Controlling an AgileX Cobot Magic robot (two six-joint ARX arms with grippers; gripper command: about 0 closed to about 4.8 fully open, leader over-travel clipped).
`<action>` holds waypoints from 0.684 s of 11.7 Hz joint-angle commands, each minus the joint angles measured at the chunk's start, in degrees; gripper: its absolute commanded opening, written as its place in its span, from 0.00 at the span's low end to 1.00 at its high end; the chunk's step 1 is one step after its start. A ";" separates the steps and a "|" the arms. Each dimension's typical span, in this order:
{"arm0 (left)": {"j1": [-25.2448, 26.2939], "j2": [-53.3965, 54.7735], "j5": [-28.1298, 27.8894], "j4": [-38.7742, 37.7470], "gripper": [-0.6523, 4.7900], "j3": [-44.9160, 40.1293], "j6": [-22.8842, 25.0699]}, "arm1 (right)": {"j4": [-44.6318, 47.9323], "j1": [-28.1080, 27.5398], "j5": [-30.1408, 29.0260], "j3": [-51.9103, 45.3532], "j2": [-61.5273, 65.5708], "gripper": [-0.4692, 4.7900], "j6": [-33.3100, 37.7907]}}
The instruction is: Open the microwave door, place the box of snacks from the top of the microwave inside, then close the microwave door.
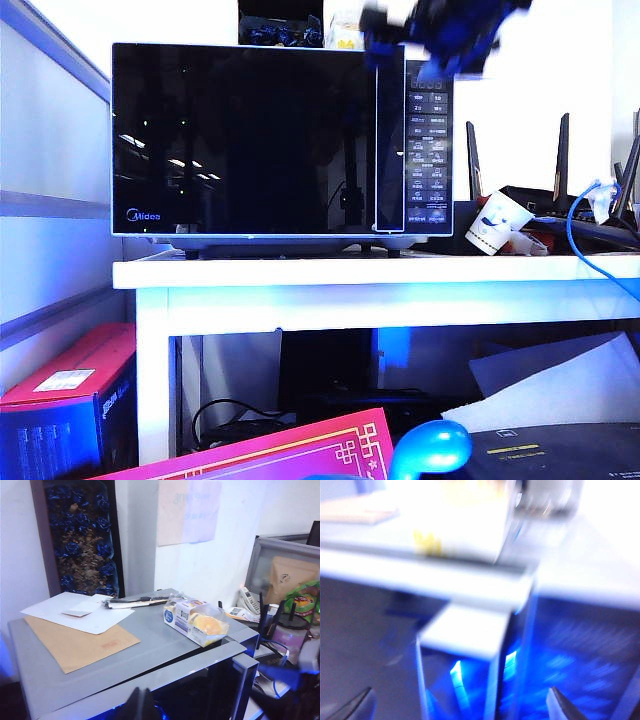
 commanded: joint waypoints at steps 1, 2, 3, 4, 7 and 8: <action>0.02 -0.15 0.22 0.17 0.11 0.26 0.17 | 0.07 -1.16 7.21 0.35 -3.06 0.79 -5.18; 0.02 -0.15 0.22 0.07 0.11 0.24 0.20 | -1.90 -8.20 1.14 0.44 -3.69 0.70 -4.79; 0.02 -0.15 0.22 0.02 0.11 0.24 0.20 | -2.01 -10.51 -6.19 0.44 -3.56 0.70 -4.44; 0.02 -0.15 0.22 -0.09 0.11 0.24 0.17 | -1.95 -13.22 -14.99 0.44 -2.99 0.70 -3.50; 0.02 -0.15 0.87 -0.13 0.11 0.24 0.15 | 3.78 -16.22 -26.45 0.59 1.46 0.71 -1.68; 0.02 -0.15 0.85 -0.09 0.11 0.24 0.17 | 4.07 -16.09 -28.11 0.59 2.51 0.71 -1.55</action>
